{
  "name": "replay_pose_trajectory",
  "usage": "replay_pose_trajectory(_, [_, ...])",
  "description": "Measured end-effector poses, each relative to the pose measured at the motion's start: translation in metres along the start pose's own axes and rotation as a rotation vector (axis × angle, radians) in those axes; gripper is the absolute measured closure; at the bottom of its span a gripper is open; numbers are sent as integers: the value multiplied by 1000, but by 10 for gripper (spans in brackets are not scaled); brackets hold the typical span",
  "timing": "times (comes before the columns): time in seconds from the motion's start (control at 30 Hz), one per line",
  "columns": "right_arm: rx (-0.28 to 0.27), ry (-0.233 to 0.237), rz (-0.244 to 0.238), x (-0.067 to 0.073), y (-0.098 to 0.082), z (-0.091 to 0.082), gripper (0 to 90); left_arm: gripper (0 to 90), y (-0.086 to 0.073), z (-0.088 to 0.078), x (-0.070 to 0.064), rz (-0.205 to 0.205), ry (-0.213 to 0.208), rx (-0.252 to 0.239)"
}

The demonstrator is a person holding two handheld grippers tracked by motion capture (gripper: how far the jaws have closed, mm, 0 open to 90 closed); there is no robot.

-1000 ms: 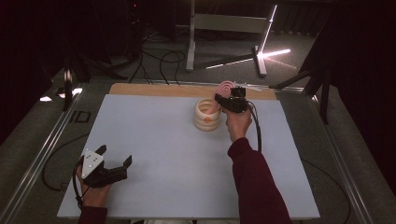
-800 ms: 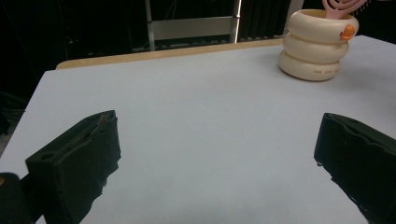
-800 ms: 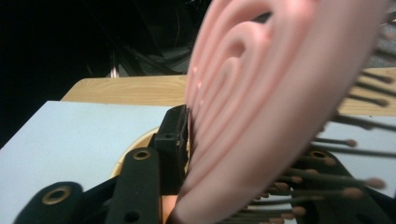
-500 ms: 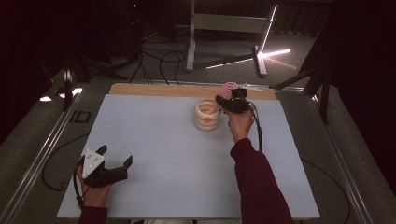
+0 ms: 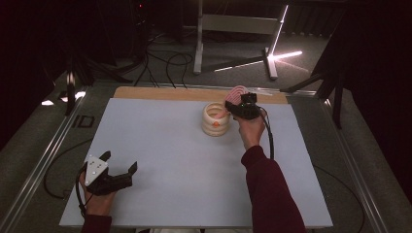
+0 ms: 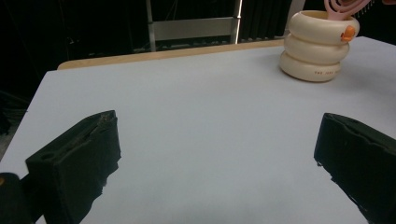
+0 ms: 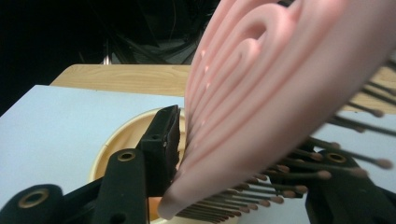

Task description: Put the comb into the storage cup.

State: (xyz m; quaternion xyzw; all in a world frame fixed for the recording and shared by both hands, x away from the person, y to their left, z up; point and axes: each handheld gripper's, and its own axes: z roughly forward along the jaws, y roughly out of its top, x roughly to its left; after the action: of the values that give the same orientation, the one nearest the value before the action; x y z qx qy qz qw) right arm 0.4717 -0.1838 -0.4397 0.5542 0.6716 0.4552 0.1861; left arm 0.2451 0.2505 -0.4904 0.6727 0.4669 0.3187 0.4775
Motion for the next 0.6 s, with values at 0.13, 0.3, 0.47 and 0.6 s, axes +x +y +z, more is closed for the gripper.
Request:
replay_pose_trajectory(0.13, [13,26,6,-3,-1,-2,424,8,0,0,0,-1,1,-1])
replay_pose_trajectory(0.3, [2,44,-1,-2,-1,-8,337,8,0,0,0,1,0,0])
replay_pose_trajectory(0.47, [-2,33,-7,-2,-1,-14,289,8,0,0,0,0,2,0])
replay_pose_trajectory(0.6, [-4,26,-17,-4,-5,-19,253,8,0,0,0,2,3,1])
